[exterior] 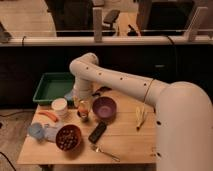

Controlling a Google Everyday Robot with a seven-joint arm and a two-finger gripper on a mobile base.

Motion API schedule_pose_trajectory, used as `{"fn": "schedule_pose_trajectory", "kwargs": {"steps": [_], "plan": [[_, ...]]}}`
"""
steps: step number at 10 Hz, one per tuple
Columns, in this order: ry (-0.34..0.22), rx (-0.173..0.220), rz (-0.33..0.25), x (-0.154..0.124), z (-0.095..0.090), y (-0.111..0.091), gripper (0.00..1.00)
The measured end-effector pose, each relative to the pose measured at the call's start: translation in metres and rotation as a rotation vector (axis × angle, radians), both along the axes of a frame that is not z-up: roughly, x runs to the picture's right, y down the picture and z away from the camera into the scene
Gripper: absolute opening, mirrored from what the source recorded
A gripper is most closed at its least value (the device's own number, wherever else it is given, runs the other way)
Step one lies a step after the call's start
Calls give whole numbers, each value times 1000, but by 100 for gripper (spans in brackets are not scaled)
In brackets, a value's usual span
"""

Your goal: Place apple in metal cup

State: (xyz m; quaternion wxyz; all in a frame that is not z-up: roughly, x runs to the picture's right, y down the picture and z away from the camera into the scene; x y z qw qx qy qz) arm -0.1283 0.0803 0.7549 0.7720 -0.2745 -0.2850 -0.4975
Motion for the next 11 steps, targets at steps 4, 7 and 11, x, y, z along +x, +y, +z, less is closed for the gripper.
{"fn": "schedule_pose_trajectory", "kwargs": {"steps": [4,7,11], "plan": [[10,-6,-32,-8,3,0,59],[9,-8,-38,-8,5,0,80],[3,-11,-58,-15,6,3,80]]}}
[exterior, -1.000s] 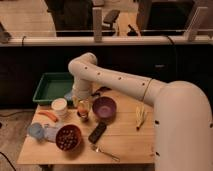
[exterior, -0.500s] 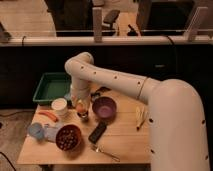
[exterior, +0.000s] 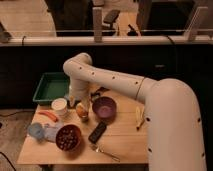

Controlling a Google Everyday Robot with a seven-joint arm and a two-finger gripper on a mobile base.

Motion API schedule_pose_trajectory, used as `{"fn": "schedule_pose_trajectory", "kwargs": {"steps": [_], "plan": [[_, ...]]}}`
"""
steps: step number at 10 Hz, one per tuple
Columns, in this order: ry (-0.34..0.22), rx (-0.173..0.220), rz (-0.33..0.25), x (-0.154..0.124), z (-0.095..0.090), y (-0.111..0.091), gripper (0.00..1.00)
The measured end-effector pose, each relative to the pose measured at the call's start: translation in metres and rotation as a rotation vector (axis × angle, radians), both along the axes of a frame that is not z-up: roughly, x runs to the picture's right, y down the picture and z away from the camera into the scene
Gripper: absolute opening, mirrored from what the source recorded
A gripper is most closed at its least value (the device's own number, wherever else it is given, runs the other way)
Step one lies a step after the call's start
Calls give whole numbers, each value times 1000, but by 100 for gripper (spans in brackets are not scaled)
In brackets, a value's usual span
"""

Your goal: Place apple in metal cup

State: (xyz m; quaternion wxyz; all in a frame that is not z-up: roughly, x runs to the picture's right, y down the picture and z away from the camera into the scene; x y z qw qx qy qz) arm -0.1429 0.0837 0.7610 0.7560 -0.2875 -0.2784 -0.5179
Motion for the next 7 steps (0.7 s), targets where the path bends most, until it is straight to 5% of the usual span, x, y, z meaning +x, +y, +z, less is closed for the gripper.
{"fn": "schedule_pose_trajectory", "kwargs": {"steps": [7], "plan": [[-21,-8,4,4,-1,1,80]]}}
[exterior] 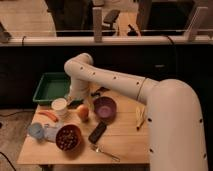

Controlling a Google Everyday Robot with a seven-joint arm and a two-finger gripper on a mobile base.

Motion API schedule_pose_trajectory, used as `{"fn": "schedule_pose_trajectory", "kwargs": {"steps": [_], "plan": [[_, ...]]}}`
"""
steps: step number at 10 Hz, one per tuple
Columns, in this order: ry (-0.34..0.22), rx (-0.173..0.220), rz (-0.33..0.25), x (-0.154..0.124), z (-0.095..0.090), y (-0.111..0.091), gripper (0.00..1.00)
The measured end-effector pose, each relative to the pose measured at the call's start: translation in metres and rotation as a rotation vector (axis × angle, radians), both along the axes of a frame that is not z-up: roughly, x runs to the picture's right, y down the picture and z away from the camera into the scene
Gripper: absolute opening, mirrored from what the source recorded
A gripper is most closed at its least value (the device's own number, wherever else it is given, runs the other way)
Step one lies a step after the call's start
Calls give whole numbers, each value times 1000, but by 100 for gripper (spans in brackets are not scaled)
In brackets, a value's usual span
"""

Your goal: Place apple in metal cup

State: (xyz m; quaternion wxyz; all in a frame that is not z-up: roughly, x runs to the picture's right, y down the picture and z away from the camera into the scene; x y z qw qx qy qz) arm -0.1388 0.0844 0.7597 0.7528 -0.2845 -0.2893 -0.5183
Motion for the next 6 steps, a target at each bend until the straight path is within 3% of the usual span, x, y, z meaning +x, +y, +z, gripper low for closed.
{"fn": "schedule_pose_trajectory", "kwargs": {"steps": [6], "plan": [[-16,-6,3,1,0,0,80]]}}
